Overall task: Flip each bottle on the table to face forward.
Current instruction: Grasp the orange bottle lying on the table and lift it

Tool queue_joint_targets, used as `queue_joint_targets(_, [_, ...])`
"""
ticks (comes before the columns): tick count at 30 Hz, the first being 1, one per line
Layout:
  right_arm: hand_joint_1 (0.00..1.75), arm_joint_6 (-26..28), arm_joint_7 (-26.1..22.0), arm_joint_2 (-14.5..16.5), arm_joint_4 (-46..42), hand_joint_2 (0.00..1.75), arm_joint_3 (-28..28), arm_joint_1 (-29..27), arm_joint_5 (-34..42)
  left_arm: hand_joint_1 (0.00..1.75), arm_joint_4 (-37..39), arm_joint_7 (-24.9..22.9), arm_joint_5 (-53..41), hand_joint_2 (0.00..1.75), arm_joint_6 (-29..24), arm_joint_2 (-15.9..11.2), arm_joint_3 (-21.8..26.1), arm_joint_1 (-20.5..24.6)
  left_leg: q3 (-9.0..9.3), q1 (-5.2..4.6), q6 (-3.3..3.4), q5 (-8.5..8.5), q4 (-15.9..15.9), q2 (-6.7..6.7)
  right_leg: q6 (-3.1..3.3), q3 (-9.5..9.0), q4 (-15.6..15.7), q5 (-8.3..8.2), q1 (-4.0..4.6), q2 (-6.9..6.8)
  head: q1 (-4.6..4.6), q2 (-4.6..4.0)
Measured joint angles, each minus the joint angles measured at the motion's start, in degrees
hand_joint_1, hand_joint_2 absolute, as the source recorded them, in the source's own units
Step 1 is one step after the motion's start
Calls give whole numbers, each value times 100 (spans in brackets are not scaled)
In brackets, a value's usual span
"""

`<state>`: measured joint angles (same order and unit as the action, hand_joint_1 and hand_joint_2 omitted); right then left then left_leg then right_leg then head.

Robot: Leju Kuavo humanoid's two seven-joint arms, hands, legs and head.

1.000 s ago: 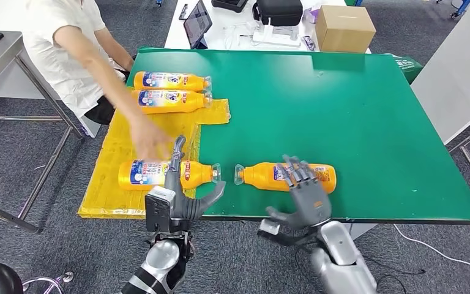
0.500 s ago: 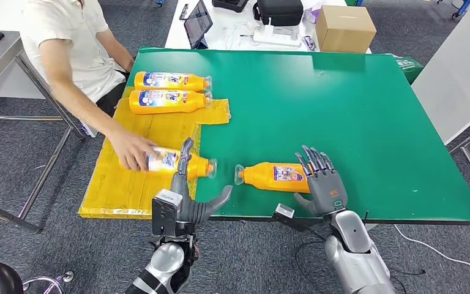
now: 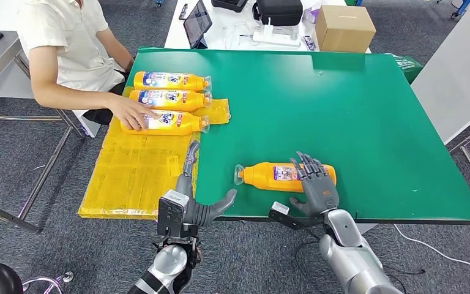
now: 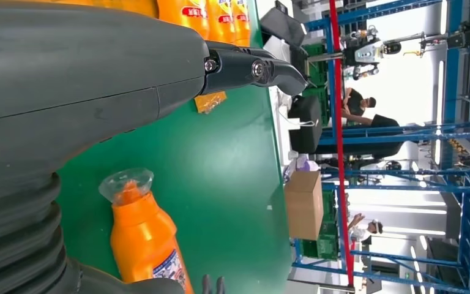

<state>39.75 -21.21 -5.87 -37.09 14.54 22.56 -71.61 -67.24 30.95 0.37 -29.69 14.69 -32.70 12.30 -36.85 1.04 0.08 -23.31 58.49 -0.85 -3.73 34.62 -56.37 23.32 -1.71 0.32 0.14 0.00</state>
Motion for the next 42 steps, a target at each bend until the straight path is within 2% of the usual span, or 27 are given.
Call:
queue_joint_targets(3, [0,18,165,-84,156,175,150,112,-90,0,32,-5,-1,175,9,0,0,0,2,-1,2,1,0,-2,-1,-3,2,0,-1,-1,0,0])
queue_joint_targets(7, [0,-109,645,-204,285,175,357,272,-283,0,65,-47,-34,175,22,0,-2,0,10,-2,6,4,0,-2,-1,-10,2,-2,-2,0,-2,0])
queue_joint_targets(12, [0,-163,885,-309,375,175,505,383,-404,0,94,-85,-60,175,34,0,-5,0,19,-2,6,5,0,-1,-2,-19,2,-2,-1,0,-2,0])
queue_joint_targets(17, [0,10,1842,-383,437,175,681,461,-981,0,97,-188,-189,175,14,0,-5,-3,21,-2,7,5,0,-2,-2,-25,1,-2,-1,-1,-1,0])
queue_joint_targets(20, [0,30,2149,-368,444,175,720,462,-1085,0,97,-253,-251,175,3,0,-1,-12,21,-2,7,5,0,-1,-2,-25,1,-3,-1,0,-1,0])
queue_joint_targets(29, [0,-107,2230,-334,414,175,748,450,-1057,0,97,-316,-318,175,28,0,8,-33,21,-1,6,5,0,0,-2,-24,1,-3,-1,0,-1,0])
queue_joint_targets(32, [0,-364,2048,-310,341,175,745,448,-746,0,97,-380,-334,175,103,0,16,-40,22,-1,6,5,0,0,-2,-25,1,-3,0,1,-1,0])
queue_joint_targets(35, [0,-864,1772,-302,277,175,723,510,-257,0,93,-471,-292,175,262,0,18,-44,29,-1,6,4,0,5,-2,-28,1,-3,0,2,-1,0])
queue_joint_targets(36, [11,-1129,1651,-304,264,175,703,562,-31,0,88,-505,-262,175,325,0,18,-45,34,-1,6,4,0,11,-1,-30,2,-3,0,3,-1,0])
queue_joint_targets(37, [45,-1402,1538,-311,255,175,680,622,178,0,81,-539,-234,175,386,0,18,-45,39,-1,6,3,0,18,-1,-33,2,-4,0,5,-1,0])
queue_joint_targets(39, [129,-1881,1355,-337,249,175,640,735,504,0,57,-605,-163,175,515,0,17,-44,48,-1,7,3,0,28,-1,-39,3,-5,0,7,-1,0])
queue_joint_targets(40, [161,-2033,1296,-354,249,175,634,771,586,0,45,-635,-129,175,573,0,17,-42,50,-1,7,3,0,28,-2,-41,3,-6,0,7,-1,0])
queue_joint_targets(42, [174,-2238,1179,-391,249,175,634,811,712,0,25,-688,-64,175,682,0,13,-38,50,-1,7,3,0,28,-3,-43,2,-8,0,7,-1,0])
